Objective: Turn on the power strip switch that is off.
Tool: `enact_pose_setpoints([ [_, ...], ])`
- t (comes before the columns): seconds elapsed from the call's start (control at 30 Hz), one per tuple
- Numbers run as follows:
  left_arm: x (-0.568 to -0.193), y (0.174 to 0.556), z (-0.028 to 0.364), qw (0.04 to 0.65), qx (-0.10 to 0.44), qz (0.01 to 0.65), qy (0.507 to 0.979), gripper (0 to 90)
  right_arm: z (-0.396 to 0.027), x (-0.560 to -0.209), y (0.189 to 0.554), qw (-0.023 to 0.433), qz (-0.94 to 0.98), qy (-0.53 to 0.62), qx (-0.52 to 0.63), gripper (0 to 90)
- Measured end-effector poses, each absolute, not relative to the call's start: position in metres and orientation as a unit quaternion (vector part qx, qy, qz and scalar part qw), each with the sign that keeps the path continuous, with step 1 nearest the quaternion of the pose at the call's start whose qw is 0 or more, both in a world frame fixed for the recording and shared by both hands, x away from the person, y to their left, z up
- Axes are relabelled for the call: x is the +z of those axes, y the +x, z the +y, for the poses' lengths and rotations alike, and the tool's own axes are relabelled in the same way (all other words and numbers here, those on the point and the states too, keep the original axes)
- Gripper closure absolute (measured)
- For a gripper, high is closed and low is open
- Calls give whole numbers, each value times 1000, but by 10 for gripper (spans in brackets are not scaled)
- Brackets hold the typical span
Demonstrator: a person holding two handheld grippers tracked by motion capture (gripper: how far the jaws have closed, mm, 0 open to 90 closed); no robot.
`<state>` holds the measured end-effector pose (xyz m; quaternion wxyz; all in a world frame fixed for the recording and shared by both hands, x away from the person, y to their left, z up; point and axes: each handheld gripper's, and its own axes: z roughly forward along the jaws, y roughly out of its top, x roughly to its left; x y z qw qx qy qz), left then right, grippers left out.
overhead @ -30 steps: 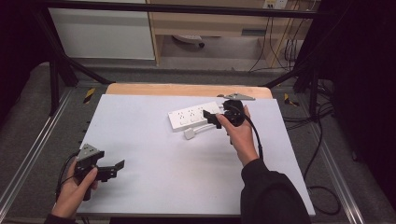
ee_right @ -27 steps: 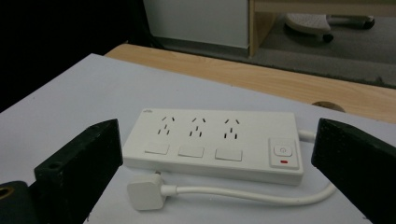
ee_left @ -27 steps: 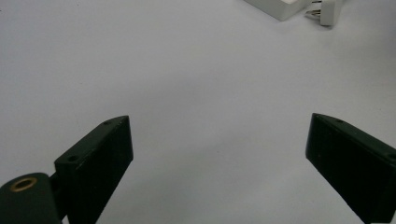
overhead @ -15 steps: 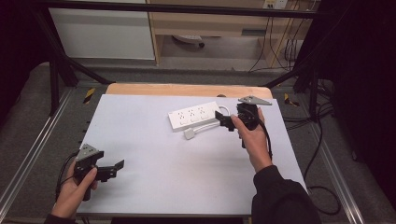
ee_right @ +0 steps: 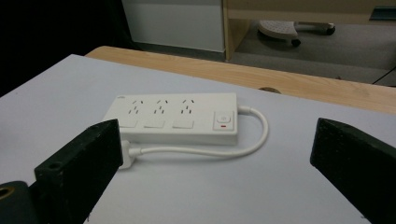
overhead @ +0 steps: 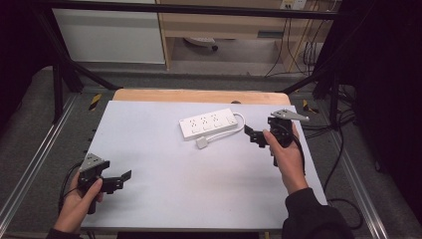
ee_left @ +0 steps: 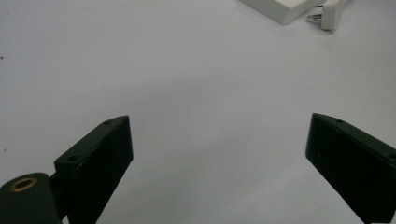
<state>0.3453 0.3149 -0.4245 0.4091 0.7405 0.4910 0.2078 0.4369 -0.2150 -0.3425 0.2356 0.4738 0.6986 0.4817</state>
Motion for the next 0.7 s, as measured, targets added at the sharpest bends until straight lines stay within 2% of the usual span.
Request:
enact_pose_setpoints([
  [0.4, -424, 344, 316, 410, 207, 489, 742, 76, -242, -361, 397, 239, 693, 480, 482, 34],
  [0.7, -424, 343, 315, 410, 209, 487, 742, 76, -260, -378, 368, 258, 686, 485, 477, 37],
])
